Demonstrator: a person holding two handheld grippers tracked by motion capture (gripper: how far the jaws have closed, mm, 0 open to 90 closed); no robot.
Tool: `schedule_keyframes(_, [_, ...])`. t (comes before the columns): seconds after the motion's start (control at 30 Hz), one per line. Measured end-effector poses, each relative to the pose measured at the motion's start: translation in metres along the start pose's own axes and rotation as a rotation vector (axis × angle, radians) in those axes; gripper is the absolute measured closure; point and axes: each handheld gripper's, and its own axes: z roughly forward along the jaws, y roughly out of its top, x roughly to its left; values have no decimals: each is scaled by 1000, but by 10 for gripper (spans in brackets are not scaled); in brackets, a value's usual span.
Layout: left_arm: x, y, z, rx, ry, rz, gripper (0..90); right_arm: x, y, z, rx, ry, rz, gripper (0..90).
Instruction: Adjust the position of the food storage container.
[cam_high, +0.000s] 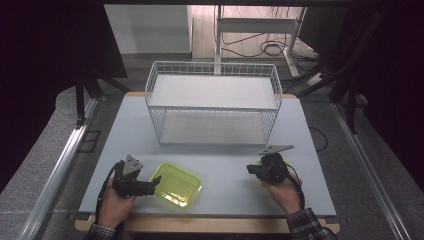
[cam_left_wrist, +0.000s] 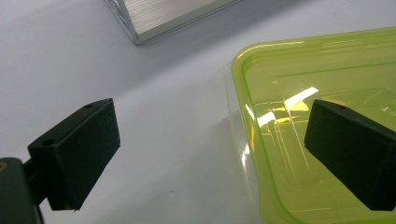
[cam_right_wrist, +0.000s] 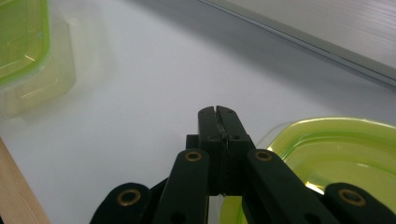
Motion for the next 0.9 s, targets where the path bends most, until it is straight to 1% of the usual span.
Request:
schedule_keyframes(0.1, [1, 0, 0, 4, 3, -6, 35, -3, -3, -4, -2, -13, 9, 893])
schedule_keyframes(0.13, [1, 0, 0, 8, 9, -9, 37, -8, -7, -8, -6, -21, 20, 893])
schedule_keyframes(0.2, [1, 0, -1, 18, 22, -8, 44, -11, -10, -13, -8, -31, 34, 893])
schedule_keyframes(0.3, [3, 0, 0, 32, 30, -12, 51, -17, -15, -19, -18, -43, 55, 892])
schedule_keyframes(0.37, [3, 0, 0, 31, 25, -13, 56, -20, -17, -21, -21, -48, 58, 892])
schedule_keyframes(0.4, [3, 0, -1, 31, 21, -11, 56, -23, -20, -25, -26, -58, 73, 892])
schedule_keyframes(0.5, [2, 1, -2, 27, 19, -6, 59, -27, -24, -29, -29, -71, 82, 892])
schedule_keyframes(0.53, [2, 1, -2, 27, 20, -5, 59, -29, -25, -31, -31, -80, 83, 892])
schedule_keyframes(0.57, [2, 2, -3, 24, 25, -6, 69, -33, -28, -34, -34, -96, 96, 892])
schedule_keyframes(0.63, [2, 2, -4, 21, 29, -7, 93, -34, -29, -35, -37, -101, 101, 892])
schedule_keyframes(0.67, [3, 2, -6, 17, 36, -8, 93, -34, -30, -35, -36, -102, 106, 892])
schedule_keyframes(0.7, [4, 3, -8, 11, 44, -12, 115, -34, -30, -35, -40, -106, 105, 892])
schedule_keyframes(0.73, [8, 3, -13, -7, 45, -25, 176, -30, -30, -34, -47, -106, 90, 892])
schedule_keyframes(0.77, [8, 3, -13, -7, 45, -25, 212, -30, -30, -34, -47, -106, 90, 892])
schedule_keyframes(0.8, [12, 2, -17, -18, 42, -45, 259, -26, -29, -33, -51, -101, 79, 892])
schedule_keyframes(0.83, [12, 2, -17, -18, 42, -45, 309, -25, -29, -32, -52, -99, 71, 891])
schedule_keyframes(0.87, [14, 1, -19, -18, 33, -52, 359, -23, -29, -31, -54, -97, 64, 890])
schedule_keyframes(0.9, [16, 0, -20, -13, 23, -63, 359, -23, -29, -31, -54, -97, 64, 890])
